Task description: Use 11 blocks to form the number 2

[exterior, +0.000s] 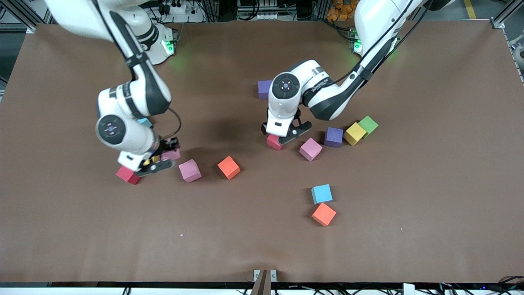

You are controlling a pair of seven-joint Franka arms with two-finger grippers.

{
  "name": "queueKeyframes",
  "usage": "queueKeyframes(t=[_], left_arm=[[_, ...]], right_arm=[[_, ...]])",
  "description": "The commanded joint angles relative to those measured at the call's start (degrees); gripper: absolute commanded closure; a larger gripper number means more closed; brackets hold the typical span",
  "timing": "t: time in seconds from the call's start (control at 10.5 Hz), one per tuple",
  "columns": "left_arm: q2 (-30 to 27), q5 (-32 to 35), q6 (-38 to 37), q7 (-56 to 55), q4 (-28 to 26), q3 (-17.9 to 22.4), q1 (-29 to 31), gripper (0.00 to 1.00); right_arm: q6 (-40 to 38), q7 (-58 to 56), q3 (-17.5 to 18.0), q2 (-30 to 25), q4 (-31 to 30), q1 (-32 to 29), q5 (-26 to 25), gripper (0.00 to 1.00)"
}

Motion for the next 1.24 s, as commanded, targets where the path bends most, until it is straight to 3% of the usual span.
queueKeyframes(t=[0.0, 0.38, 0.76, 0.86, 0.95, 1.05, 1.14], left_arm=[[4.62, 1.34, 0.06, -8.09, 4.48, 1.31, -1.69, 0.00], [7.80, 5.37, 3.31, -17.43, 4.76, 4.38, -4.58, 0.00], [8.94, 6.17, 5.77, -19.20, 4.67, 4.74, -5.03, 0.00], [8.95, 6.87, 5.87, -19.38, 4.41, 4.74, -4.94, 0.08], [8.86, 6.70, 5.87, -19.90, 4.23, 4.65, -4.85, 0.48], [8.51, 6.87, 5.78, -25.56, 3.71, 4.65, -4.33, 0.63], [7.46, 6.96, 5.69, -31.10, 2.23, 4.65, -3.98, 0.69]], right_arm=[[-0.72, -4.98, 0.12, -1.68, -1.89, 2.89, 0.28, 0.75], [-0.02, -8.84, 0.13, -2.37, -3.55, 10.89, 0.28, 0.76], [5.15, -31.22, 0.22, -10.01, -15.12, 12.65, 0.28, 0.76], [7.95, -35.02, 0.22, -11.68, -18.47, 14.31, 0.28, 0.76], [10.42, -37.75, 0.22, -12.74, -20.85, 16.50, 0.28, 0.76], [12.18, -40.48, 0.22, -13.10, -21.74, 18.96, 0.28, 0.76], [12.72, -42.85, 0.22, -13.10, -21.75, 21.25, 0.28, 0.76]])
